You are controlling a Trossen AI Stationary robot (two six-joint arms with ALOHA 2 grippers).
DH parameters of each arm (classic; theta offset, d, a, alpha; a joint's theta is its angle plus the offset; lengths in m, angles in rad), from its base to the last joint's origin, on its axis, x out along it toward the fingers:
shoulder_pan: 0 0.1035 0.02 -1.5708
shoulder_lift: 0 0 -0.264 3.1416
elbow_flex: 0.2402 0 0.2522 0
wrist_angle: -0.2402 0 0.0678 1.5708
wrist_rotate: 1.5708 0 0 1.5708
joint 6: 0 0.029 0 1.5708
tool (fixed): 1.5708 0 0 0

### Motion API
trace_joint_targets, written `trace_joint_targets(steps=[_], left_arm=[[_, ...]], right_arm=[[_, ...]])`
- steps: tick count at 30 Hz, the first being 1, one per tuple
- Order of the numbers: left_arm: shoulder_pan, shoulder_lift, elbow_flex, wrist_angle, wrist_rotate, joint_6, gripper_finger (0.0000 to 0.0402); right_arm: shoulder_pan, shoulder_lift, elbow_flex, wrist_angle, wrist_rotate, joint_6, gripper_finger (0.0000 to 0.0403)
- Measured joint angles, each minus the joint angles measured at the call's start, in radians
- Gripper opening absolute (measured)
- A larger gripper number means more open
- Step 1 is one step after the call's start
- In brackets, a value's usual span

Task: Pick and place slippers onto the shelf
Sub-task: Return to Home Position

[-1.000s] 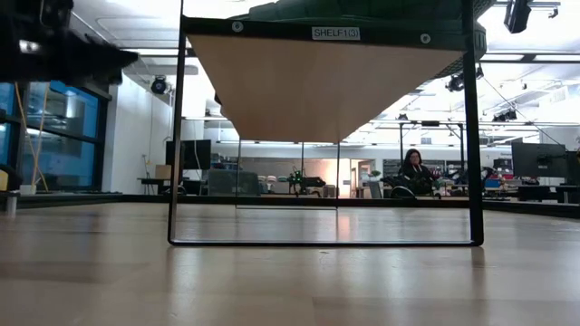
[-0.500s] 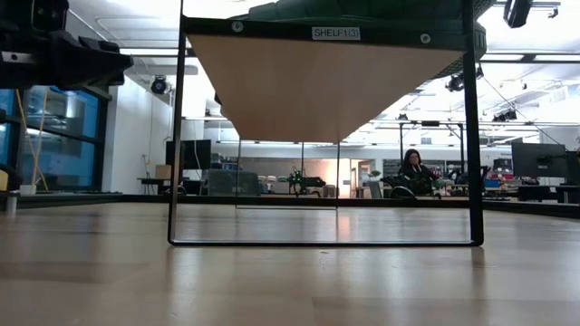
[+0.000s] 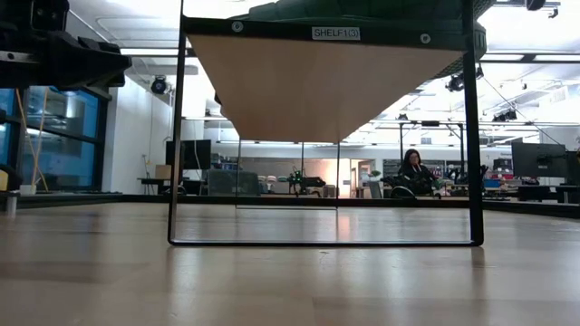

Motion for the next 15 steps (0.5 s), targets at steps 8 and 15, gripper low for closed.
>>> trace_joint_targets(steps=[8,15], left_arm=[[0.0,0.0,0.0,0.0,0.0,0.0,0.0001],[0.0,0.0,0.0,0.0,0.0,0.0,0.0001]], right_arm=[[0.0,-0.081,-0.078,0.031,-0.032,-0.109,0.0],[0.0,-0.123,-0.276,0.349,-0.105,-0.085,0.0]])
